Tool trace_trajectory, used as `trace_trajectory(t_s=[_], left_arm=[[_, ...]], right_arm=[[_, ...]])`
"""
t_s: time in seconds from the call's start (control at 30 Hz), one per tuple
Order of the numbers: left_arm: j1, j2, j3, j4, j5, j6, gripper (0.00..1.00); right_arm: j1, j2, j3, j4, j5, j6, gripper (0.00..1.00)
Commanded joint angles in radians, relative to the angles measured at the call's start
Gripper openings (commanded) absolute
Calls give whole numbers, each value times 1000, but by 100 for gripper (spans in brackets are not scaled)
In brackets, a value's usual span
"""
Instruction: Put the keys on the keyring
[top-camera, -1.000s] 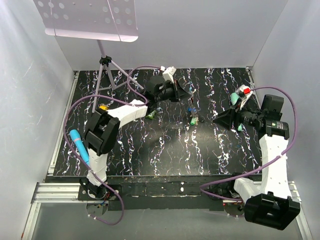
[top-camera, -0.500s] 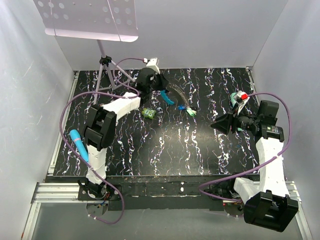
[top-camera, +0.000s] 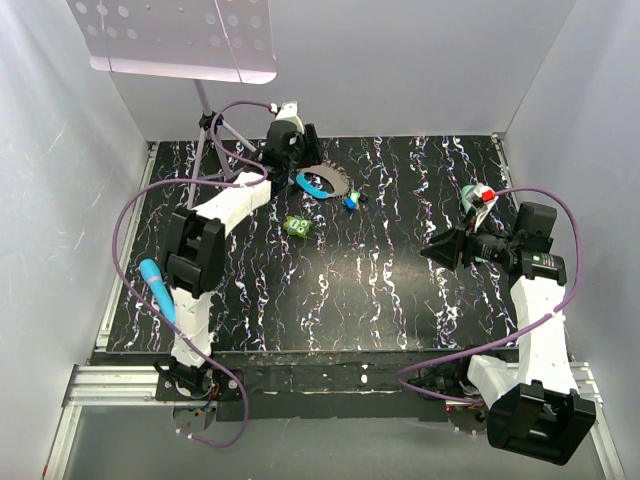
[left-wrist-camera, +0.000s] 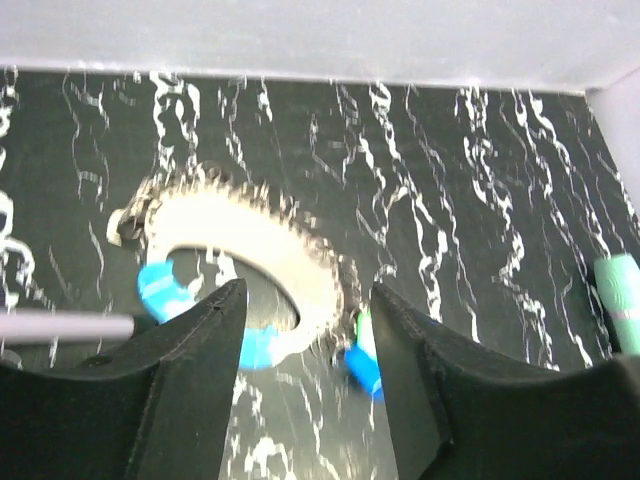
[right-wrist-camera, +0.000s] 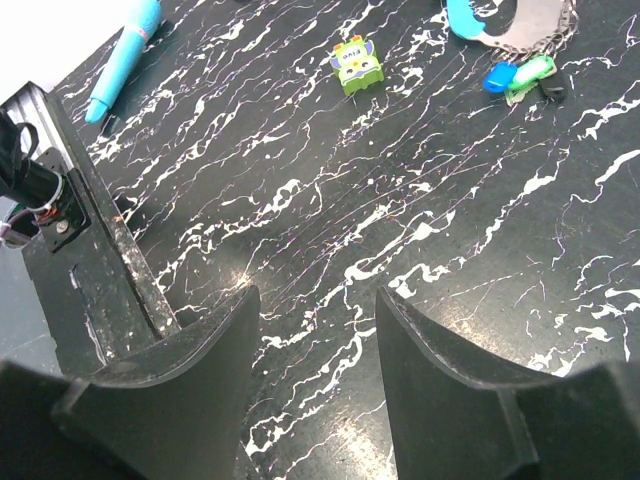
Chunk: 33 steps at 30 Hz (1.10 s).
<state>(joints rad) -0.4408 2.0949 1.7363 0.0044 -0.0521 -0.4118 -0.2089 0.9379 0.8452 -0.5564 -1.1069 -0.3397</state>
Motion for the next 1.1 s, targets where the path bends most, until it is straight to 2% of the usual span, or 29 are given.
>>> trace_trajectory(t_s=[0.0,0.13,0.2,0.27,0.3,0.4,0.47,0.6,0.7,0.77,0.83,0.93,1.07], left_arm=[[-6,-267,-170,49,30,33,56],[-6,-543,-429,86,52,73,77],[-6,-698,-551,51,92,106,92],[2,-832,-625,-44,121,139,98],[10,-917,-653,-94,142,158,98],[22,-1079,-710,-269,161,212,98],[25,-1185,-731,-369,137,234,98],[30,-1401,-791,-495,72,232,98],[31,-1533,-823,-547,67,212,98],[31,-1588,-828,-590,37,208,98],[31,-1621,-822,-621,37,200,98],[33,-1645,-807,-656,49,200,98],[30,-1658,-785,-685,25,200,98]], right_arm=[[-6,-24,-2,18,-11,-13,59],[-9,-36,20,9,59,-6,58],[-12,-39,44,7,119,30,60],[-15,-42,75,12,182,86,62],[-17,-42,87,16,208,117,63],[-23,-33,164,-31,228,156,79],[-27,-28,208,-48,245,212,82],[-30,-31,282,-74,340,320,84],[-34,-48,304,-117,313,276,79],[-34,-70,305,-143,260,237,77],[-34,-94,293,-128,249,266,77],[-32,-117,282,-89,317,379,85],[-34,-145,278,-79,422,462,87]])
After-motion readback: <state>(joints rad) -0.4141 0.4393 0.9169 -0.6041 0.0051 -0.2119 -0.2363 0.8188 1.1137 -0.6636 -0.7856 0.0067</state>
